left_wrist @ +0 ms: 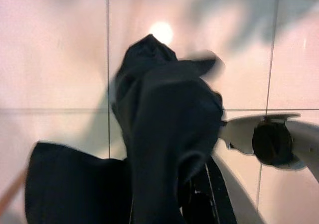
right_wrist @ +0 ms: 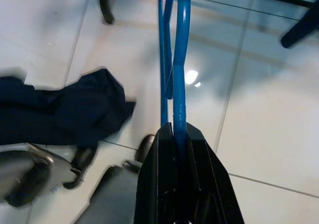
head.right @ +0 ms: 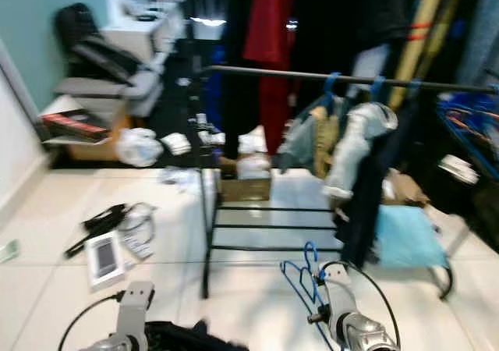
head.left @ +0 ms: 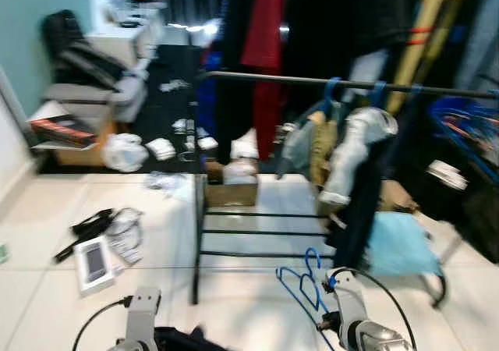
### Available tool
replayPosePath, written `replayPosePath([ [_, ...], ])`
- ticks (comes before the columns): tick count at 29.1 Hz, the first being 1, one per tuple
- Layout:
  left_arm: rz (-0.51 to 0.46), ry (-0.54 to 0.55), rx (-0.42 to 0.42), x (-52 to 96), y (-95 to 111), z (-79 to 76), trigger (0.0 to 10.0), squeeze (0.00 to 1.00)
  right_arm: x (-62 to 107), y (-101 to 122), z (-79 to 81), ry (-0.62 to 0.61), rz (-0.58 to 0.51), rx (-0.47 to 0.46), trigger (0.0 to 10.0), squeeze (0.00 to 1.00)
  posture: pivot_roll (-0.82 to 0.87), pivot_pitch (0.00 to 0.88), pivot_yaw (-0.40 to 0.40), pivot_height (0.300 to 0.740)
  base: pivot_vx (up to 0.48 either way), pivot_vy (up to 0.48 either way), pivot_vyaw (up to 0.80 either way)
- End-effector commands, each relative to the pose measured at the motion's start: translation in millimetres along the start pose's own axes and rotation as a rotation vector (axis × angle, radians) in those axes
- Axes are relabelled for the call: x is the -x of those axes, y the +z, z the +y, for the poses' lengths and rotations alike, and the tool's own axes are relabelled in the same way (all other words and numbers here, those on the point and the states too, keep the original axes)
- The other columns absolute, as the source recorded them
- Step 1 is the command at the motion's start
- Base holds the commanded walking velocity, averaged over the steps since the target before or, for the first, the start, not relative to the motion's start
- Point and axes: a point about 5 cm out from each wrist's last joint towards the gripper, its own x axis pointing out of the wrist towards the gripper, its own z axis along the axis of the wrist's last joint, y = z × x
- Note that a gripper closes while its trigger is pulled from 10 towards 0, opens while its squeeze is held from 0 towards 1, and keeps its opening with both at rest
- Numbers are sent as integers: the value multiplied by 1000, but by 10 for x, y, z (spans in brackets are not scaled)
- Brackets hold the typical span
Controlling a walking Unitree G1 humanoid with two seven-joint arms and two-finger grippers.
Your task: Hang hanger
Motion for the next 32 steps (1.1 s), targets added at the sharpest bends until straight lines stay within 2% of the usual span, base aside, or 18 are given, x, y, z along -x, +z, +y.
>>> replayPosePath([
  [1, 39, -8, -1, -29, -58, -86, 10000, 0, 15, -194, 4, -30, 44, -48, 10000, 0, 48, 0, -43, 740, 0, 0, 800],
  [3, 71, -26, -27, -51, -110, -176, 10000, 0, 32, -363, 36, -44, 83, -71, 10000, 0, 46, 0, -43, 740, 0, 0, 800],
  [5, 80, -34, -47, -60, -122, -208, 10000, 0, 40, -438, 50, -44, 117, -59, 10000, 0, 41, 0, -39, 740, 0, 0, 794],
  [8, 88, -49, -78, -71, -123, -249, 10000, 0, 42, -455, 58, -43, 107, -58, 10000, 0, 36, 0, -37, 740, 0, 0, 788],
  [12, 94, -41, -78, -77, -115, -260, 10000, 0, 76, -517, -6, -50, 122, -23, 10000, 0, 38, 0, -36, 740, 0, 0, 788],
  [15, 98, -38, -63, -82, -127, -281, 10000, 0, 113, -576, -73, -62, 132, -31, 10000, 0, 41, 0, -38, 740, 0, 0, 788],
  [17, 108, -46, -88, -87, -131, -309, 10000, 0, 155, -632, -152, -77, 138, -42, 10000, 0, 41, 0, -37, 740, -240, 0, 788],
  [23, 99, -55, -102, -96, -112, -343, 10000, 0, 235, -696, -305, -96, 147, -45, 10000, 0, 36, 0, -34, 740, -201, 0, 788],
  [32, 97, -67, -105, -95, -133, -355, 10000, 0, 218, -635, -308, -93, 137, -38, 10000, 0, 37, 0, -36, 740, 0, 0, 788],
])
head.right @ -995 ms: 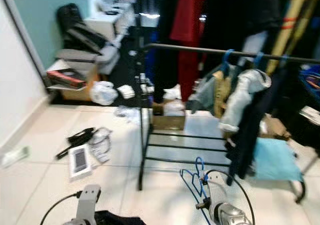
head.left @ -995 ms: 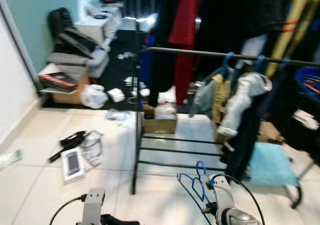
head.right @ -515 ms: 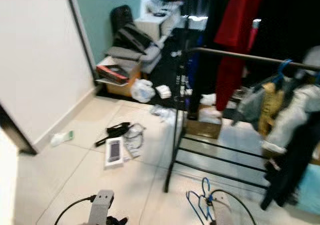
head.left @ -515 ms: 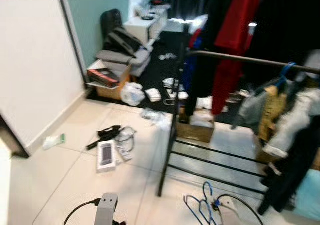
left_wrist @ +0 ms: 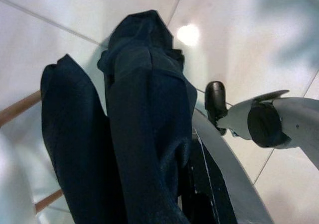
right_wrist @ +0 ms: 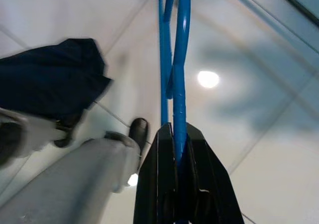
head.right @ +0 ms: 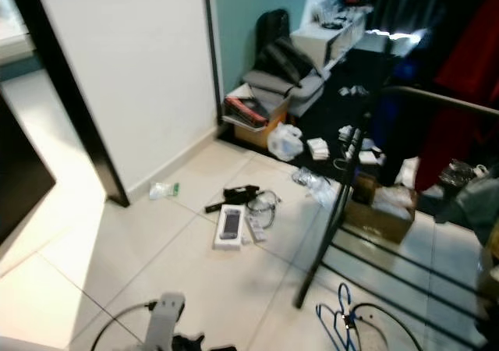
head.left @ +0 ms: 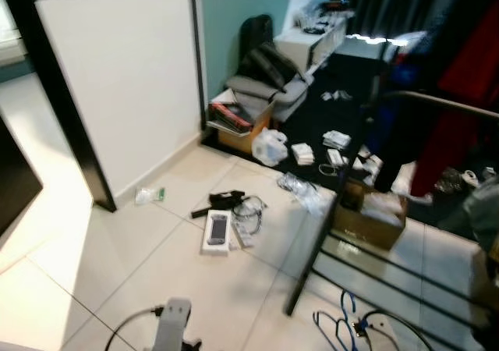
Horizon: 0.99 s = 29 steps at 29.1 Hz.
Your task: Hang hanger
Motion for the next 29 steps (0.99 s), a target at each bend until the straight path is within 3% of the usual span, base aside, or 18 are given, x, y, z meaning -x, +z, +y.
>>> replayPosePath([
  [1, 1, -6, -6, -3, -11, -15, 10000, 0, -10, 3, 28, 6, 11, 12, 10000, 0, 37, 0, -37, 740, 0, 0, 788],
  [9, 1, -10, -5, -1, -20, -9, 10000, 0, -74, 97, 212, 28, 2, 18, 10000, 0, 37, 0, -34, 740, 0, 0, 788],
  [16, 5, -18, -17, -1, -23, -13, 10000, 0, -91, 113, 274, 35, -1, 14, 10000, 0, 37, 0, -34, 740, 0, 0, 788],
  [29, 17, -32, -51, -2, -28, -23, 10000, 0, -84, 79, 250, 20, 6, 1, 10000, 0, 37, 0, -34, 740, -356, 0, 0],
])
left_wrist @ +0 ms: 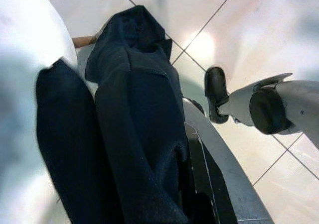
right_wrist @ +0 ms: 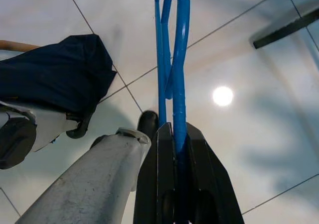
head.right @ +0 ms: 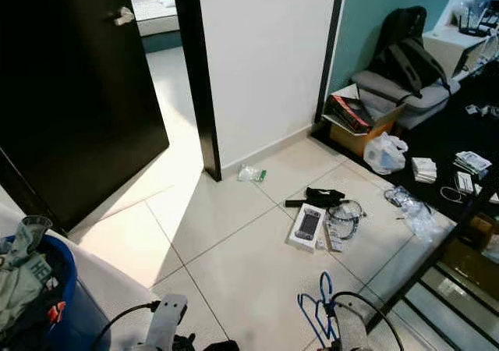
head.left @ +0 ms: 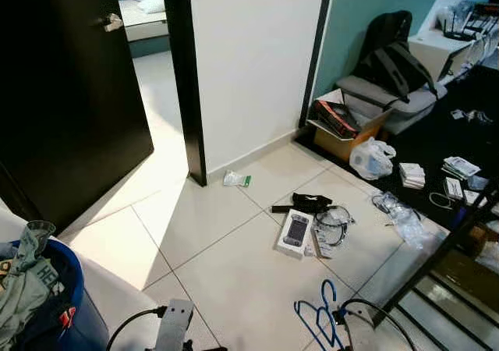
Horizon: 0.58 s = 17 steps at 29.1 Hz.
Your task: Hang hanger
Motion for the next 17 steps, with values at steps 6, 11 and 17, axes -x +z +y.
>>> replayPosePath([
  [6, 12, -9, -3, -2, -27, -11, 10000, 0, 6, -34, -11, -1, 11, -12, 10000, 0, 38, 0, -36, 740, -466, 0, 0],
  [11, 12, -8, -2, -1, -25, -8, 10000, 0, 5, -32, -9, 1, 11, -13, 10000, 0, 39, 0, -36, 740, -480, 0, 0],
  [17, 13, -9, -2, 1, -24, -2, 10000, 0, -1, -21, 42, 55, 8, 8, 10000, 0, 38, 0, -33, 740, -411, 0, 667],
])
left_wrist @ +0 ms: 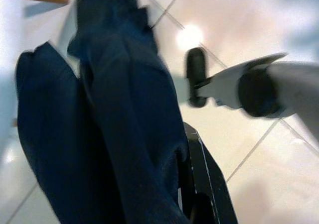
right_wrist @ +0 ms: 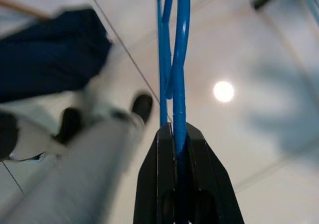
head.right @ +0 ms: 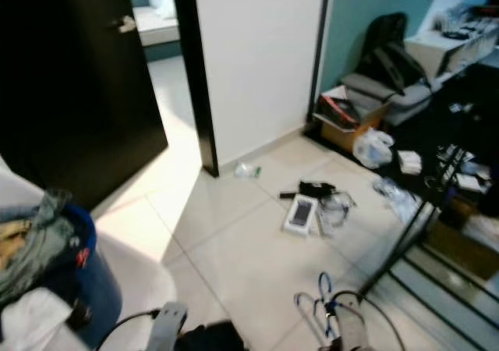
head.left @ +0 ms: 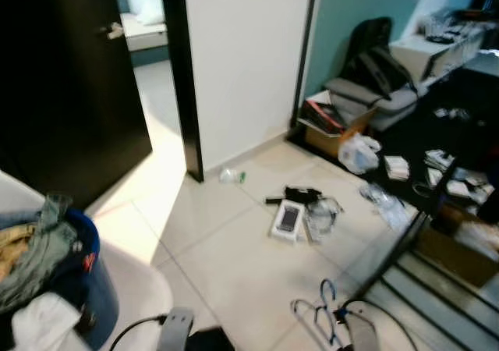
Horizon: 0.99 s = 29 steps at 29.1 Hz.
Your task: Hang hanger
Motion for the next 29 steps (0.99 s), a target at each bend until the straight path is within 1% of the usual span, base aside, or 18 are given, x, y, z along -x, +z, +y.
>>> replayPosePath([
  [1, 14, 10, 5, 12, -55, 39, 10000, 0, -20, 12, 78, 30, -2, 8, 10000, 0, 38, 0, -33, 740, -394, 0, 800],
  [6, 12, 10, 10, 13, -55, 42, 10000, 0, -25, 14, 100, 44, -2, 5, 10000, 0, 39, 0, -34, 740, -379, 0, 800],
  [12, -13, 39, 50, 12, -49, 55, 10000, 0, -26, 21, 115, 64, -6, 9, 10000, 0, 40, 0, -34, 740, 0, 0, 800],
  [18, -20, 50, 48, 13, -41, 61, 10000, 0, -27, 26, 121, 75, -8, 13, 10000, 0, 39, 0, -34, 740, 0, 0, 800],
  [20, -31, 82, 45, 15, -31, 80, 10000, 0, -27, 34, 128, 86, -14, 8, 10000, 0, 39, 0, -34, 740, 0, 0, 800],
  [25, -45, 108, 58, 16, -27, 90, 10000, 0, -26, 42, 134, 96, -20, 9, 10000, 0, 48, 0, -39, 740, 0, 0, 800],
  [29, -64, 170, 66, 21, -16, 120, 10000, 0, -27, 54, 151, 119, -26, 17, 10000, 0, 50, 0, -40, 740, 0, 0, 800],
])
